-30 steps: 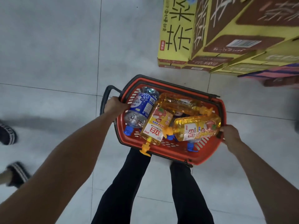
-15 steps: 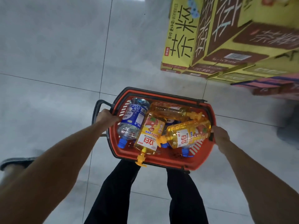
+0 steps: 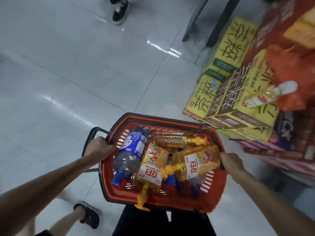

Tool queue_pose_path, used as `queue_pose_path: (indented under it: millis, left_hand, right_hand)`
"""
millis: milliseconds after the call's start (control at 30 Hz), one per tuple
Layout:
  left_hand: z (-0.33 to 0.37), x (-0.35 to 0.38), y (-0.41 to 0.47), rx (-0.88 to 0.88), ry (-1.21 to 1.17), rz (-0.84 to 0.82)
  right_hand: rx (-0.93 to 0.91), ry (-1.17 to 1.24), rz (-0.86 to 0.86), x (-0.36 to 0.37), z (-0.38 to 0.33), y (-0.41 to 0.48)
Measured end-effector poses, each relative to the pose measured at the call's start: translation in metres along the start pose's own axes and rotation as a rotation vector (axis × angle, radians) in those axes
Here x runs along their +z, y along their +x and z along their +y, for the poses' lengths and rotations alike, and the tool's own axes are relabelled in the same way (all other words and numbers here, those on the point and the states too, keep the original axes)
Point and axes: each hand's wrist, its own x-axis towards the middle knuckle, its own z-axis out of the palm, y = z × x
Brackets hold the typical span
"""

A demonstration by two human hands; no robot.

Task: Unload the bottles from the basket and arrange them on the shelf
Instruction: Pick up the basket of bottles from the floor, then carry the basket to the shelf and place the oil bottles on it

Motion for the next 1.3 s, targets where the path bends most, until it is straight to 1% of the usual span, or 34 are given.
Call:
queue_pose_path:
  millis: [100, 200, 333, 467, 700, 800, 900, 1100, 1300]
  left_hand:
    - [-0.027, -0.037, -0.022, 0.018, -0.071, 0.011]
    - [-0.049, -0.064, -0.03, -0.006, -0.147, 0.027]
    - [-0.067, -0.096, -0.028, -0.053, -0.246, 0.059]
    - [-0.077, -0.116, -0.016, -0.12, -0.304, 0.083]
    - [-0.069, -0.165, 0.019, -0.281, -0.443, 0.125]
    - [-0.06, -0.191, 0.028, -0.395, -0.502, 0.148]
    - [-0.055, -0.212, 0.039, -0.464, -0.548, 0.186]
    - [-0.079, -0.249, 0.066, -0.586, -0.64, 0.24]
    - [-0.122, -0.296, 0.123, -0.641, -0.742, 0.275]
  right_hand:
    - [-0.073, -0.079, 0.049, -0.023, -0.045, -0.045]
    - [-0.117, -0.137, 0.079, -0.03, -0.088, -0.076]
    - [-0.189, -0.155, 0.049, -0.026, -0.137, -0.094]
    - [-0.273, -0.237, 0.057, -0.019, -0.196, -0.095]
    - [-0.441, -0.394, 0.056, -0.013, -0.336, -0.082]
    - [-0.528, -0.471, 0.033, -0.016, -0.412, -0.084]
    - [-0.605, -0.523, 0.019, -0.011, -0.48, -0.086]
    - [-0.72, -0.576, -0.002, 0.024, -0.592, -0.104]
    - [-0.822, -0.696, 0.019, 0.093, -0.714, -0.138]
